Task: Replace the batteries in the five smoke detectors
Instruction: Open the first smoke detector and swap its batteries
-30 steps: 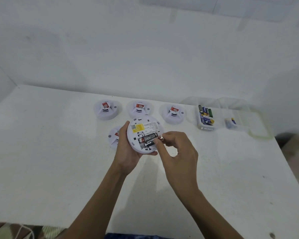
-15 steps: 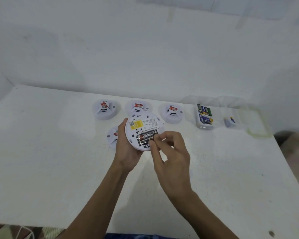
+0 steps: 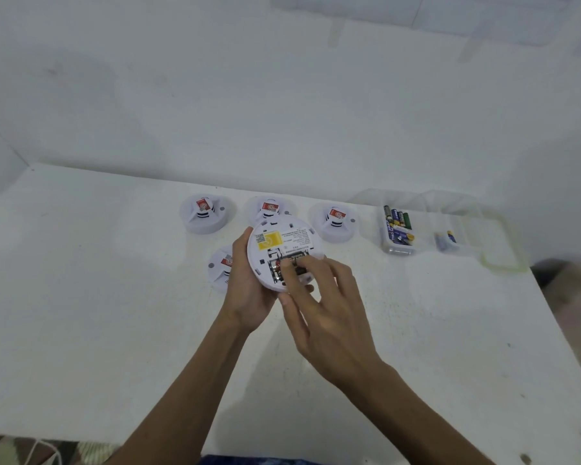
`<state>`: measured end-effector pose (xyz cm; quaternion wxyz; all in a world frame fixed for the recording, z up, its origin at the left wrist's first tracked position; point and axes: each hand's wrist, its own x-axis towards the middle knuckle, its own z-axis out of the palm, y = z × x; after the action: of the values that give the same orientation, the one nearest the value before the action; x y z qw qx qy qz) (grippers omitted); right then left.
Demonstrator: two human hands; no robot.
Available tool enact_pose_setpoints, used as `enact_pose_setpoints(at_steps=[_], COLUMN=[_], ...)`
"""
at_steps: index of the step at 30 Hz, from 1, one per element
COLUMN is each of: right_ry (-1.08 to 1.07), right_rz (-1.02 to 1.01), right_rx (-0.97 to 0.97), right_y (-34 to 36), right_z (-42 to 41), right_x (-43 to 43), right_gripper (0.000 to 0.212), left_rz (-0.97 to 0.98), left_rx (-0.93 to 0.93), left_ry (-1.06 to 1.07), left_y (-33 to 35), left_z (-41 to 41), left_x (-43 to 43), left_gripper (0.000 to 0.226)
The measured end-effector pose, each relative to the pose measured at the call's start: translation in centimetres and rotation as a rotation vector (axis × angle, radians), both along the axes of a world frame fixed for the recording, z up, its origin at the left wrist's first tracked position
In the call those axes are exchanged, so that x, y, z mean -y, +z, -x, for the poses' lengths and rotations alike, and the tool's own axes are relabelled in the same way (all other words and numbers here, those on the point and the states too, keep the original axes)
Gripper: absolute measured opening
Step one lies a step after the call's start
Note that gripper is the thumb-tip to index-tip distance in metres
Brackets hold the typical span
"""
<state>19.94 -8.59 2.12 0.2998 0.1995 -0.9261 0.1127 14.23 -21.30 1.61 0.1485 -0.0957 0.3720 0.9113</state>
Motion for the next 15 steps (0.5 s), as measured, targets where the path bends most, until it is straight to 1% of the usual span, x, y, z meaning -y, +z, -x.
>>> enact_pose_setpoints(at_steps=[3, 6, 7, 9, 10, 11, 12, 13, 15], right_ry=[-0.009, 0.057, 0.102, 0.166, 0.161, 0.123, 0.063, -0.018, -0.232], right_rz=[-0.032, -0.014, 0.049, 0.281, 0.399, 0.482, 0.527, 0.542, 0.514], right_rx=[0.061, 0.102, 0.118, 0.154, 0.154, 0.150, 0.154, 0.177, 0.308], right_y=[0.2, 0.0, -0.1, -0.2, -0.4, -0.8, -1.3, -1.9, -3.2], right_z=[-0.1, -0.1, -0.2, -0.4, -0.5, -0.5, -0.4, -0.3, 0.2], right_x=[0.1, -0.4, -0.8, -1.6, -2.1, -2.7, -3.3, -3.9, -5.0], right_gripper=[0.046, 0.043, 0.042, 0.039, 0.038, 0.036, 0.035, 0.034, 0.033], left_rz=[0.005, 0.017, 0.023, 0.029, 0.018, 0.001, -0.027, -0.067, -0.112], left_rx=[-0.026, -0.046, -0.060, -0.073, -0.075, -0.060, -0.052, -0.045, -0.028], left_ry=[-0.016, -0.013, -0.024, -0.051, -0.067, -0.086, -0.122, -0.181, -0.244], left_y=[-0.4, -1.0, -1.2, -1.7, -1.9, -2.0, -2.2, -2.4, -2.8], left_z=[-0.1, -0.3, -0.5, -0.8, -0.9, -0.9, -0.9, -0.8, -0.8], left_x=[0.0, 0.2, 0.2, 0.2, 0.2, 0.3, 0.3, 0.4, 0.5], left_gripper=[0.048, 0.045, 0.045, 0.043, 0.041, 0.046, 0.058, 0.069, 0.079])
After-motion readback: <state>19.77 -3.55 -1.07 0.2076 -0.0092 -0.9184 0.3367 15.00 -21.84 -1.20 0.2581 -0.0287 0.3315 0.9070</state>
